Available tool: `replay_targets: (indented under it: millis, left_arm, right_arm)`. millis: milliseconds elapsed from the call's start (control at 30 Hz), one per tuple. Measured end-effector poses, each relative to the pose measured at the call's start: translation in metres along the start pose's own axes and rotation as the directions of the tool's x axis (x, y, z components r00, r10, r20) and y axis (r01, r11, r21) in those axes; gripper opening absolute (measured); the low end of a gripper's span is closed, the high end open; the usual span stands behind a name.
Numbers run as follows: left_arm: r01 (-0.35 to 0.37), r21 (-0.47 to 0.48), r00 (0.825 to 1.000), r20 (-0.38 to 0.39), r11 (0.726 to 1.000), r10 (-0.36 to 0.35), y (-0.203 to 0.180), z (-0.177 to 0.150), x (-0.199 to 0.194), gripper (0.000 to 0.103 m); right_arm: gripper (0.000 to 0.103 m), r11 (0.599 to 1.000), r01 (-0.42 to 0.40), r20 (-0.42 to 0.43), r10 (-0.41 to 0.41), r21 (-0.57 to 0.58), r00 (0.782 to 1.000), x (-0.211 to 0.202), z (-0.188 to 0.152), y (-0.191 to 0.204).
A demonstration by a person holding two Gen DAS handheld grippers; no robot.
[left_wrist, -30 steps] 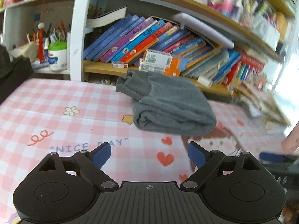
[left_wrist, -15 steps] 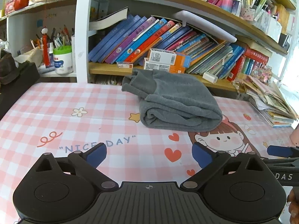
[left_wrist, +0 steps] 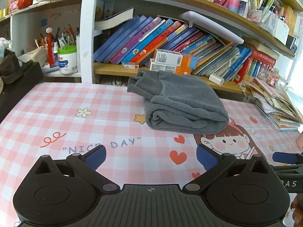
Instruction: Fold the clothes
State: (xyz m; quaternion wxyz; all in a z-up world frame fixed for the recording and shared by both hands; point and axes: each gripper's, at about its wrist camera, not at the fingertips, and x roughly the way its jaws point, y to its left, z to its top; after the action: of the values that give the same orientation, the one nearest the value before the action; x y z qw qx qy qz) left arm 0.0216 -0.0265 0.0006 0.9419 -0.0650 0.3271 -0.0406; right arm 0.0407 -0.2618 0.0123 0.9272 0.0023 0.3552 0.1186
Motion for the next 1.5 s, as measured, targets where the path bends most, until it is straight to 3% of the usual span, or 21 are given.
replay_targets:
  millis: [1500]
  left_arm:
    - [0.038,-0.014,0.998,-0.043,0.999,-0.039,0.0002,-0.0023,0.005,0.103]
  right_arm:
    - [0.103,1.0,-0.012,-0.033,0.012,0.002,0.999,0.0082,-0.0024,-0.0023]
